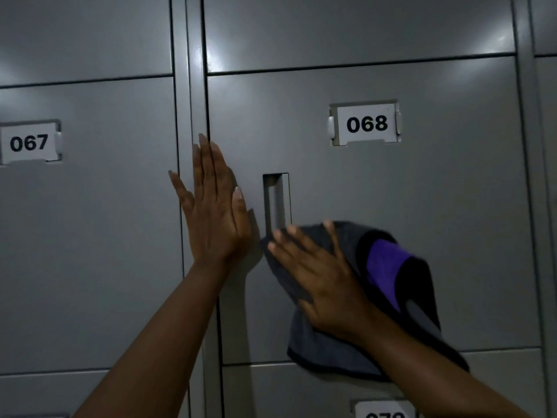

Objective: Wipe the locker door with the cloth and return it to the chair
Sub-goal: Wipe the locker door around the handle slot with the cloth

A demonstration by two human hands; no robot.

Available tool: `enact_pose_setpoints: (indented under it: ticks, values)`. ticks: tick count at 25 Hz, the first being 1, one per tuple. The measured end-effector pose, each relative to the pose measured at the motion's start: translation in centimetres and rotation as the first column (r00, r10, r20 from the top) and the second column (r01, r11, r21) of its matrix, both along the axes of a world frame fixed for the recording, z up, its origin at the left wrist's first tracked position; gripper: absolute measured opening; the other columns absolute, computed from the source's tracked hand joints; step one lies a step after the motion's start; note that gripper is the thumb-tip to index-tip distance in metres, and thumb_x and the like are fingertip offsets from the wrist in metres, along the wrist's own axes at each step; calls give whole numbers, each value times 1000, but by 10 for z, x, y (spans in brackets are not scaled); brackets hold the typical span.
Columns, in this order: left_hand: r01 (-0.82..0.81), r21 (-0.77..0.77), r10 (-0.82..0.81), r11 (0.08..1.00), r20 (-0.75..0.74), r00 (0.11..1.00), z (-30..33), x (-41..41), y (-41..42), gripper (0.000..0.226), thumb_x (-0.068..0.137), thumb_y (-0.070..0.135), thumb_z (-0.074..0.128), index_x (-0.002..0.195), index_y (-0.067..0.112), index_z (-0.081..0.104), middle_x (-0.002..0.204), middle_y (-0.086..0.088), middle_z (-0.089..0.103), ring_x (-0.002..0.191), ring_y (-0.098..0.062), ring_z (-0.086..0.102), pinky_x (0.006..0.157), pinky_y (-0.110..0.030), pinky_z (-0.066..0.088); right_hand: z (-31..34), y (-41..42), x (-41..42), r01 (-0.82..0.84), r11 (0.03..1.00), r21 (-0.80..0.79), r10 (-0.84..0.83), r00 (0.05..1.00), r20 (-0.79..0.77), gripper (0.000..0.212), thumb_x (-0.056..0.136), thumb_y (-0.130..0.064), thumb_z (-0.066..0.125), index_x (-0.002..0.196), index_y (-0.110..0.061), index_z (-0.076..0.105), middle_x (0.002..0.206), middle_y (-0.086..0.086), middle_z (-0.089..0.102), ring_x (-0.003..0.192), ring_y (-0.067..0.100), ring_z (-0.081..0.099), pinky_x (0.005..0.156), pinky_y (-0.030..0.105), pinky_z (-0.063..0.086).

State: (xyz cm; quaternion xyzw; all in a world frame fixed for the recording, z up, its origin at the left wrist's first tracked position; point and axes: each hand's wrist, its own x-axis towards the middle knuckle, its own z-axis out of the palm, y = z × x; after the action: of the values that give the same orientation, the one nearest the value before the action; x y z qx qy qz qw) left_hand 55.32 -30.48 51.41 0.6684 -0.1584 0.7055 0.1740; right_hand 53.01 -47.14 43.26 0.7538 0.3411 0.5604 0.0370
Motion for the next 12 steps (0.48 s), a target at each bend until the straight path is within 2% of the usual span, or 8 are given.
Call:
enact_pose_setpoints:
  ticks: [4, 7, 8, 10, 11, 12]
  values:
    - [-56, 25, 56, 998, -9, 998, 0, 1, 0, 62, 89, 26, 20, 144, -1, 7, 154, -22, 10, 143, -27, 4, 111, -36, -20, -60, -4, -8, -168, 986, 6, 165, 958, -235, 54, 78, -8, 44, 133, -7, 41, 141, 5, 40, 139, 15, 20, 113, 48, -2]
    - [-69, 33, 69, 997, -18, 997, -2, 0, -1, 63, 89, 26, 20, 144, -2, 8, 154, -22, 10, 143, -27, 4, 111, -36, -20, -92, -5, -24, -247, 969, 20, 237, 897, -374, 43, 85, -12, 35, 126, -9, 49, 131, 5, 55, 135, 12, 30, 114, 35, 6]
    - [-69, 38, 70, 997, -22, 997, -2, -1, -1, 63, 89, 26, 19, 144, -2, 8, 154, -22, 10, 143, -27, 4, 111, -35, -20, -92, -4, -37, -241, 966, 95, 258, 855, -451, 44, 87, -15, 31, 125, -9, 51, 130, 2, 55, 133, 14, 35, 113, 24, 10]
    - [-51, 41, 53, 998, -27, 998, -2, -2, -1, 63, 89, 27, 18, 144, -2, 9, 154, -22, 10, 143, -28, 5, 111, -34, -20, -82, -7, -67, -173, 942, 288, 312, 766, -562, 48, 78, -21, 35, 117, -17, 62, 127, -1, 59, 124, 17, 47, 99, 0, 19]
    - [-32, 44, 33, 998, -28, 999, -3, -1, 0, 63, 89, 27, 18, 144, -2, 9, 154, -22, 10, 143, -28, 5, 112, -34, -19, -69, -10, -80, -170, 886, 430, 423, 676, -603, 45, 73, -25, 39, 108, -25, 68, 118, -3, 66, 114, 13, 55, 90, 0, 29]
    - [-8, 47, 10, 999, -29, 1000, -4, 0, 0, 63, 89, 27, 19, 144, -2, 9, 154, -22, 10, 143, -28, 5, 112, -33, -18, -54, -15, -88, -170, 774, 610, 585, 562, -585, 41, 70, -27, 43, 99, -31, 71, 105, -7, 72, 101, 6, 62, 81, 3, 37]
